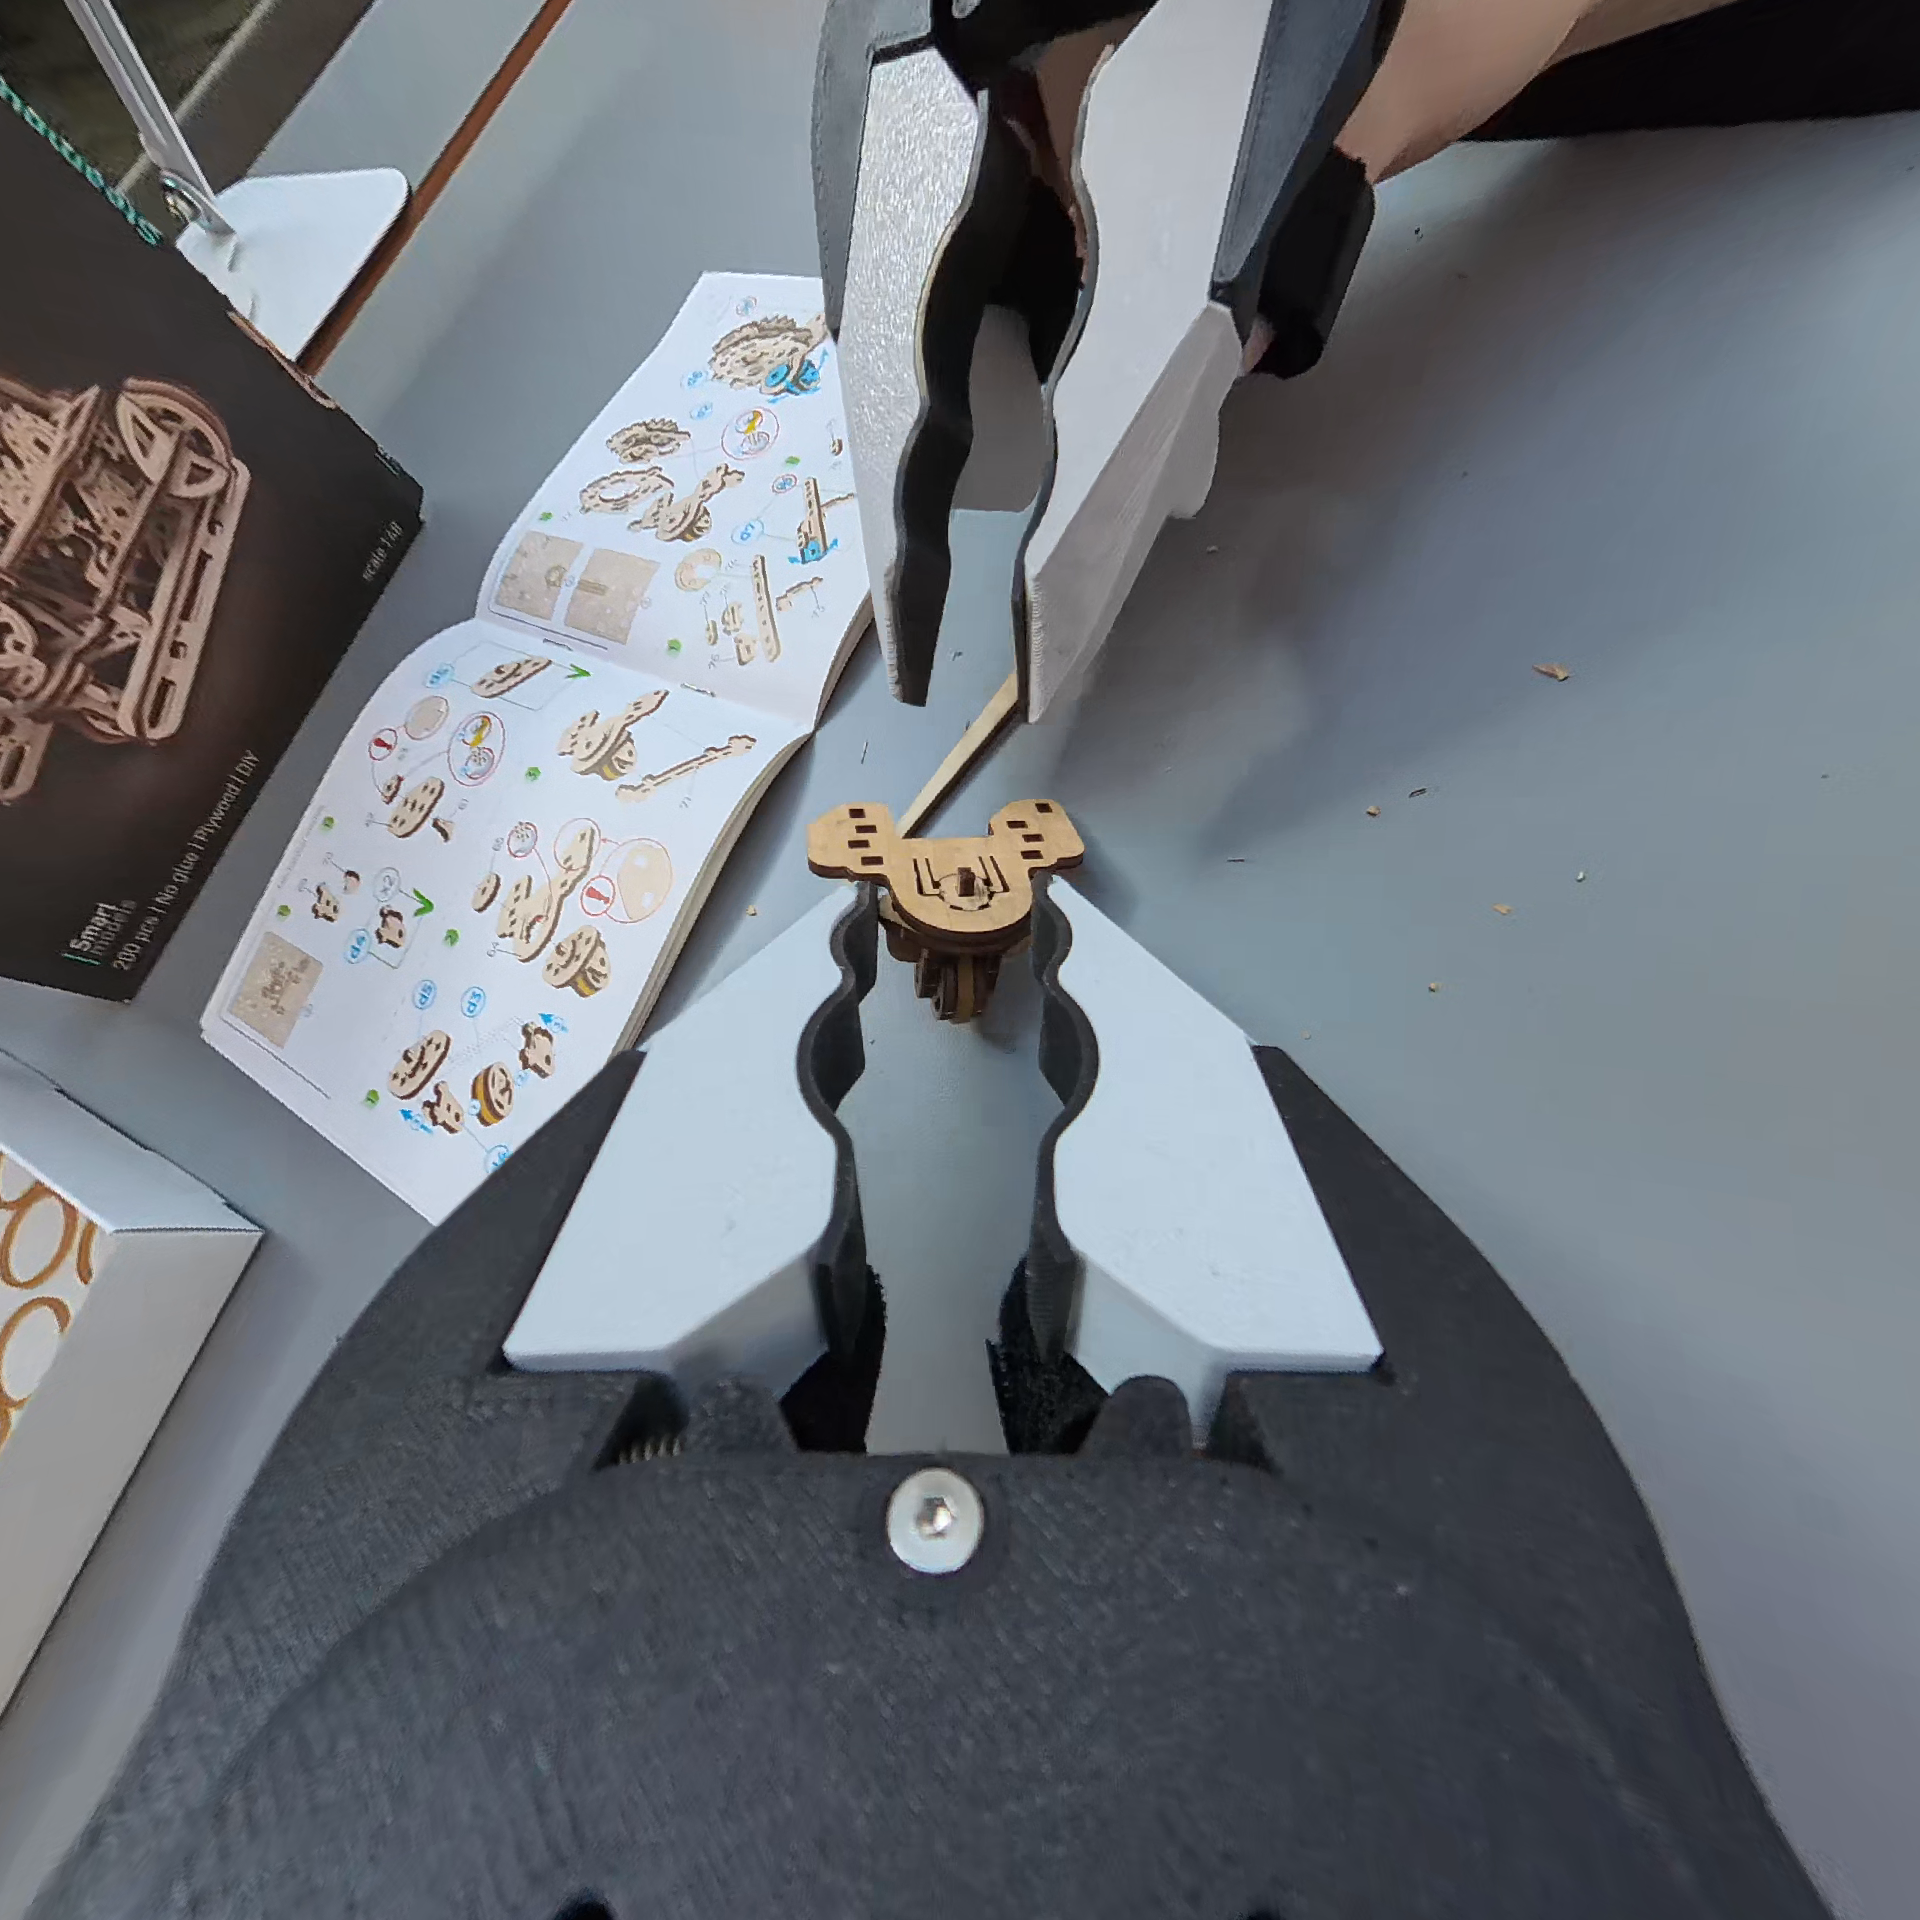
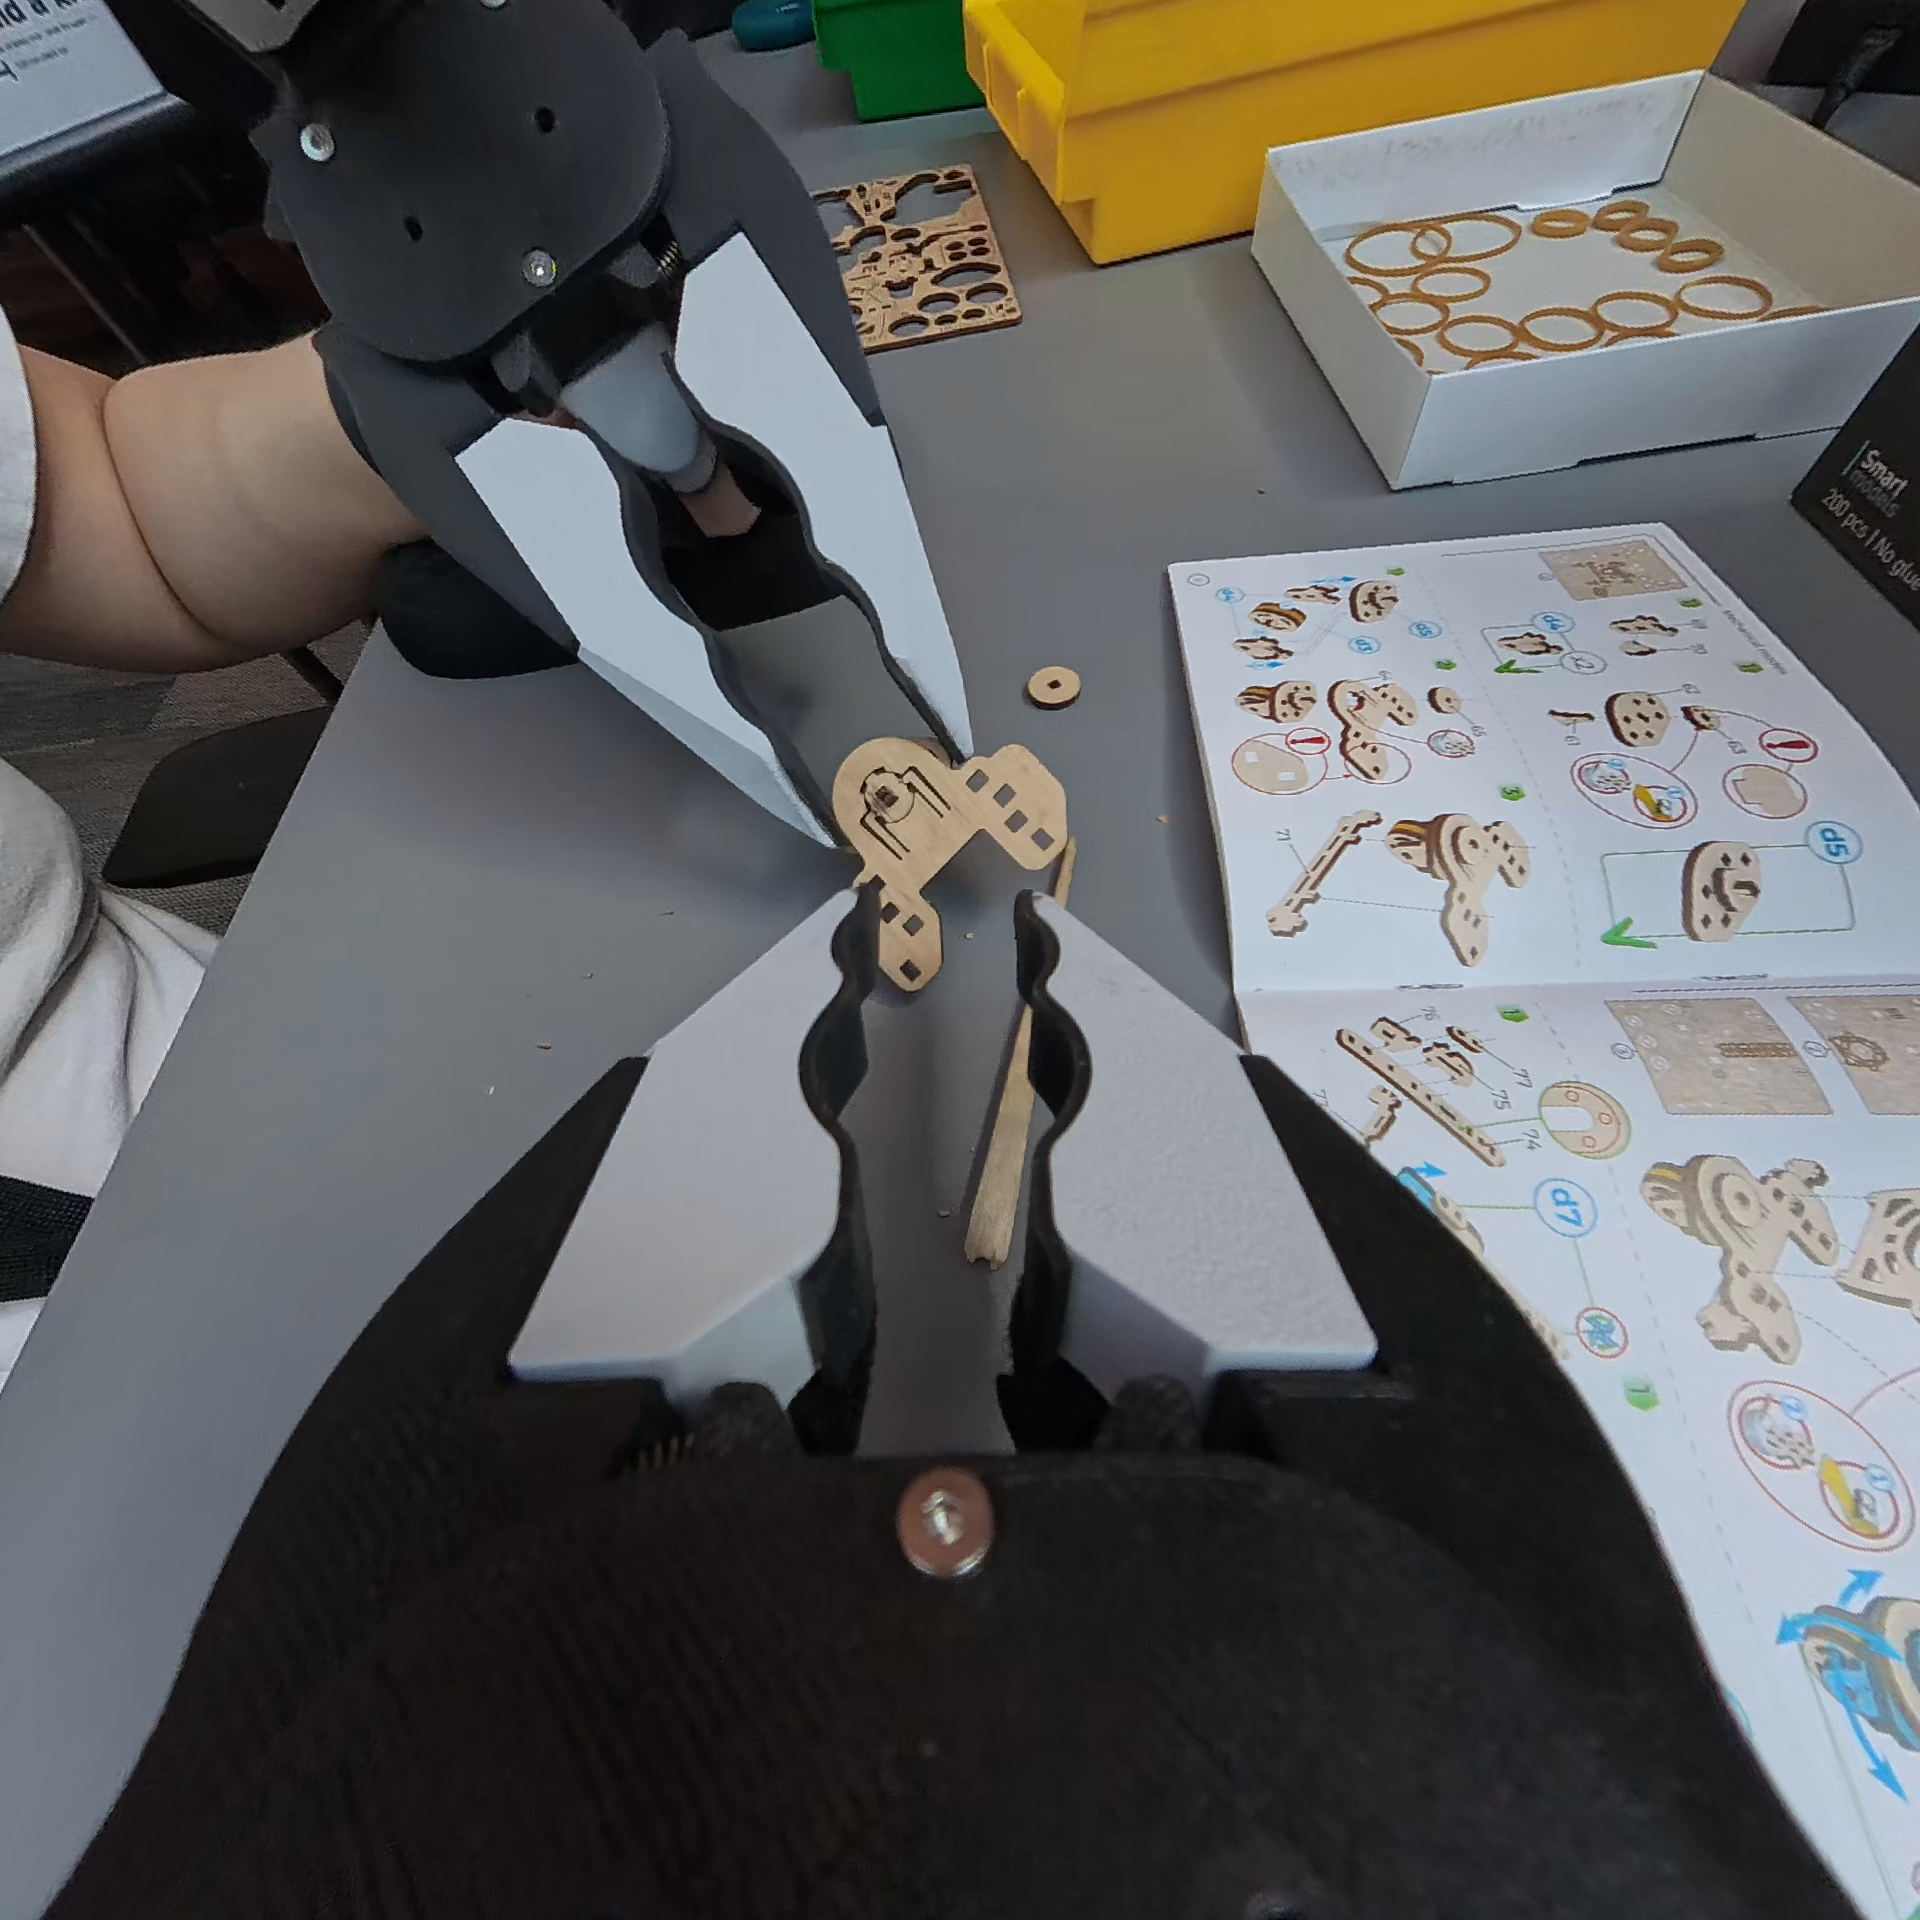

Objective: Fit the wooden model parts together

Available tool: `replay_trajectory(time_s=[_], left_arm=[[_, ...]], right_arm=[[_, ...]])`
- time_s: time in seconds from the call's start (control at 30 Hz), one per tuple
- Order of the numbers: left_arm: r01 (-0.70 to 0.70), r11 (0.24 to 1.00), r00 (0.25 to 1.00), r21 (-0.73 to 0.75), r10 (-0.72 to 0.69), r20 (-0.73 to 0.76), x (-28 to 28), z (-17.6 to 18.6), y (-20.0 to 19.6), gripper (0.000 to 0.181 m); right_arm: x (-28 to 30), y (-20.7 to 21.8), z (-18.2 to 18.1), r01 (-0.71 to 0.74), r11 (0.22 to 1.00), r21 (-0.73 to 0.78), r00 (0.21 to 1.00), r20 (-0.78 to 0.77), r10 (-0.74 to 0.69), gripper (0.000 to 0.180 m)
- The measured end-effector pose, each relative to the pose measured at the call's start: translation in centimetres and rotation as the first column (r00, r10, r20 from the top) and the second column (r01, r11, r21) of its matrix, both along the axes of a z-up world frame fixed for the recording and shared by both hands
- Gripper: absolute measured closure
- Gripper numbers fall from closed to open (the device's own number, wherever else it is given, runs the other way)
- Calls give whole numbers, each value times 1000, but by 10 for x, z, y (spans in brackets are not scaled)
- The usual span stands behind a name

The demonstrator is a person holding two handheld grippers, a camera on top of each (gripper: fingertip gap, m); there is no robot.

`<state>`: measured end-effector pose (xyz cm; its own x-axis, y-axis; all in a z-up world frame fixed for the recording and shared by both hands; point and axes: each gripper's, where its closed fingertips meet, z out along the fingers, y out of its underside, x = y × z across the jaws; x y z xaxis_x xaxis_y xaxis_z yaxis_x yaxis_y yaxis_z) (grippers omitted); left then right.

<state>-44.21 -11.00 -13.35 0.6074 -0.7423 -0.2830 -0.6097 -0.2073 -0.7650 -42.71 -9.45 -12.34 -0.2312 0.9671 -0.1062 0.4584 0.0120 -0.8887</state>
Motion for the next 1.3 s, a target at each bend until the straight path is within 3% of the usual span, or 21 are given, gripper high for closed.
replay_trajectory(time_s=[0.4, 0.93, 1.13, 1.3], left_arm=[[19, 949, 997, 314, -41, 63, 8, 53, -2, 154], [26, 955, 998, 295, -42, 47, 8, 48, -2, 153], [7, 964, 999, 265, -19, 42, 4, 43, 1, 153], [-52, 993, 997, 102, 47, 54, -5, 21, 8, 153]], right_arm=[[2, -11, 37, -34, 982, 187, 978, -195, 71, 155], [2, -7, 36, -6, 974, 226, 980, -194, 51, 158], [7, 22, 60, 182, 949, 258, 946, -310, -98, 171], [21, 49, 84, 333, 921, 203, 882, -412, -229, 174]])
